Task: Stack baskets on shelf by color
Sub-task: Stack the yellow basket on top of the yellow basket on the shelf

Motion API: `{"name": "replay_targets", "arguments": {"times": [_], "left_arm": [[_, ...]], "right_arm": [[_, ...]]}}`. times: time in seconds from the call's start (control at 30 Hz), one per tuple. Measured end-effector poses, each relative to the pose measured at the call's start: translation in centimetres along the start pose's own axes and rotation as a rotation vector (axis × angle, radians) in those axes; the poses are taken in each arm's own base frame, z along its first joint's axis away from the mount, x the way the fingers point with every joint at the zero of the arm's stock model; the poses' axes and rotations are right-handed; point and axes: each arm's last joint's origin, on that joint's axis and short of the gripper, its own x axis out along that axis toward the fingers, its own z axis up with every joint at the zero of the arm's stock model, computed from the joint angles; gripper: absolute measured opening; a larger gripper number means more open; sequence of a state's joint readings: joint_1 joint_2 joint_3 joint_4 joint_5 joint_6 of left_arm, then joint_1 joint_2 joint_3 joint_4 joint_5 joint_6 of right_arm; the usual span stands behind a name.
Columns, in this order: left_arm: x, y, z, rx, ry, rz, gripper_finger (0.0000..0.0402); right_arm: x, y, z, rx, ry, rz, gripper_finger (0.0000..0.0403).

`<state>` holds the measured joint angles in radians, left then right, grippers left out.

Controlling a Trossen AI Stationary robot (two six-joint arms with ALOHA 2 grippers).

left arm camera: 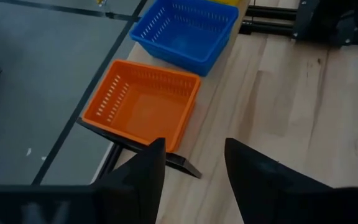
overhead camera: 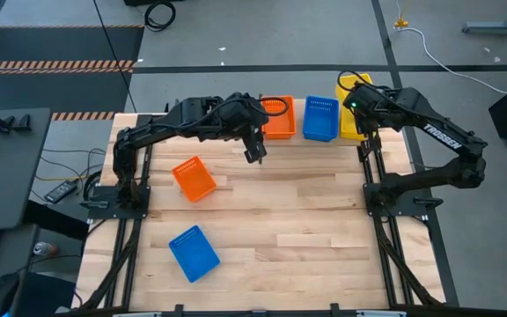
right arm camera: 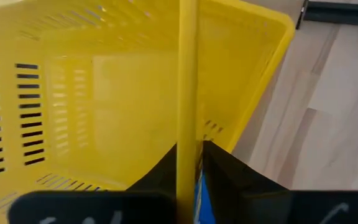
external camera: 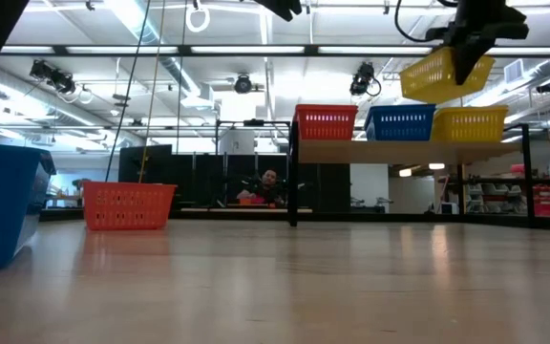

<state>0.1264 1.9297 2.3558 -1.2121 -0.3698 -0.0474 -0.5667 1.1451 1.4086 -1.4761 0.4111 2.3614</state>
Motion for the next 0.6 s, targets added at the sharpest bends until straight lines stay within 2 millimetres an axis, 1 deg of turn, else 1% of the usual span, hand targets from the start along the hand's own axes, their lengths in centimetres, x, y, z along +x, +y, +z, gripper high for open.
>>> {"name": "replay_targets", "arguments": {"times": [0.2,0.4,0.6], "left_arm": [[-0.1,-0.2,-0.3,-0.006,0.023,-0.003,0.0172],[-0.2,-0.6,-0.5,-0.014,0.043,-0.010,0.0172],[-0.4,-1.1,-0.5,-0.006,0.040,-0.019,0.0172]], "right_arm": [[-0.3,-0.4,0.2,-0.004,-0.016,-0.003,0.0071],[-0.8,-1.1,0.8,-0.013,-0.032,-0.026,0.0074],[-1.0,-1.2,1.0,-0.031,-0.043,-0.011,0.0076]]}}
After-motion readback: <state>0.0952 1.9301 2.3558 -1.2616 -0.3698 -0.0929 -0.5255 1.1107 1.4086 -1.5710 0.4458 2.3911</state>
